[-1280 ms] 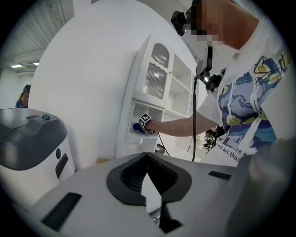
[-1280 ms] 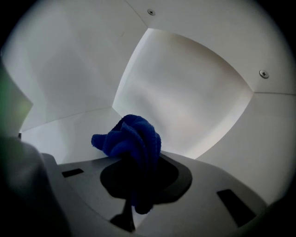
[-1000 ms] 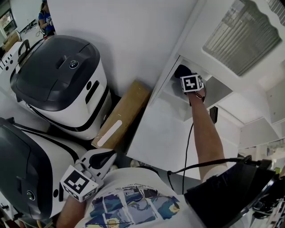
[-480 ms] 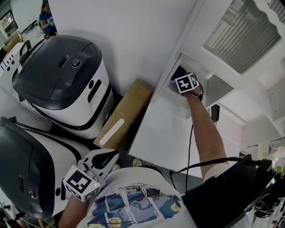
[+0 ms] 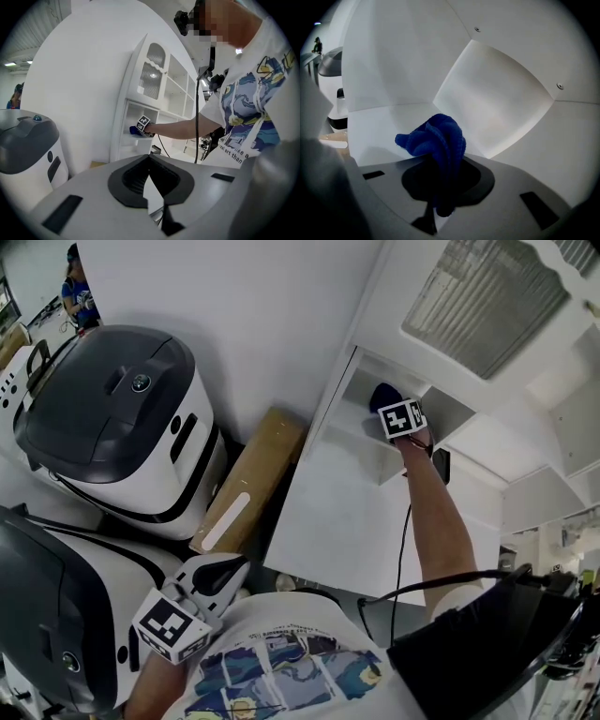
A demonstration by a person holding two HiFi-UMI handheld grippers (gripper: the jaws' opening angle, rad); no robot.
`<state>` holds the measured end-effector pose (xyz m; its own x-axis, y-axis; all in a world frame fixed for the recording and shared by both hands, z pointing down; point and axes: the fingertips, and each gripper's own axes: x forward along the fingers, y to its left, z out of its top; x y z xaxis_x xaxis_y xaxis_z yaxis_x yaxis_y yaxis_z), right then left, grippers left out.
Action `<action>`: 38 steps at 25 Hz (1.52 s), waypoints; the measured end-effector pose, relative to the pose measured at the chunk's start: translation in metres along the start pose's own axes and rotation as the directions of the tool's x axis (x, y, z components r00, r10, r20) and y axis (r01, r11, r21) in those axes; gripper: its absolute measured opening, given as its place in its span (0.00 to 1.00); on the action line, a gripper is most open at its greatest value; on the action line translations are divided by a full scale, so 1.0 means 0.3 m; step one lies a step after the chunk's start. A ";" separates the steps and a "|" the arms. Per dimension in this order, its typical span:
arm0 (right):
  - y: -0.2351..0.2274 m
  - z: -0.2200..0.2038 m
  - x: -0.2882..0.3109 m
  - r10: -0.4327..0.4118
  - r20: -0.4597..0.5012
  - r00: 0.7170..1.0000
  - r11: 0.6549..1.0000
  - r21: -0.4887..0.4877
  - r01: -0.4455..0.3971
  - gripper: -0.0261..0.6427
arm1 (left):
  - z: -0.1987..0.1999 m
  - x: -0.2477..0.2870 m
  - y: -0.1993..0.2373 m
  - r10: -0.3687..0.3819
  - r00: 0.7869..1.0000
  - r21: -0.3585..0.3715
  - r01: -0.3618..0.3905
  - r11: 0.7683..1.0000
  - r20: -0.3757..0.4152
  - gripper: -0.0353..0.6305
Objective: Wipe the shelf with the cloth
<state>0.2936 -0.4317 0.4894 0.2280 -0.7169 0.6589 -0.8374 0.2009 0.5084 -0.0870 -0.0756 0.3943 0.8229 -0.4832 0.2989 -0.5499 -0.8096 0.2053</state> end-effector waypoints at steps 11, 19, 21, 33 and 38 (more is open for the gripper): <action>0.023 0.020 -0.064 0.038 0.072 0.997 0.991 0.125 -0.047 0.14 | -0.002 0.015 -0.027 -0.033 0.999 0.004 0.033 0.999 0.003 0.07; 0.214 0.148 -0.101 0.127 0.140 0.982 0.988 0.071 -0.138 0.14 | -0.011 -0.002 -0.044 -0.027 1.000 -0.002 0.027 1.000 0.009 0.07; 0.256 0.165 -0.101 0.148 0.140 0.979 0.986 0.050 -0.157 0.14 | -0.015 -0.008 -0.043 -0.023 1.000 -0.003 0.023 1.000 0.008 0.07; 0.205 0.089 -0.091 0.110 0.076 0.991 0.992 0.050 -0.115 0.14 | -0.019 -0.028 -0.018 -0.023 1.000 -0.008 0.023 1.000 0.018 0.07; 0.110 -0.009 -0.097 0.060 0.029 0.998 0.994 0.091 -0.063 0.14 | -0.018 -0.020 -0.016 -0.046 0.999 -0.005 0.046 0.999 0.021 0.07</action>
<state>0.2607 -0.4023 0.4885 0.1624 -0.7227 0.6718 -0.8916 0.1842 0.4137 -0.0901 -0.0669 0.3965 0.8503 -0.4519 0.2696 -0.5118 -0.8295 0.2235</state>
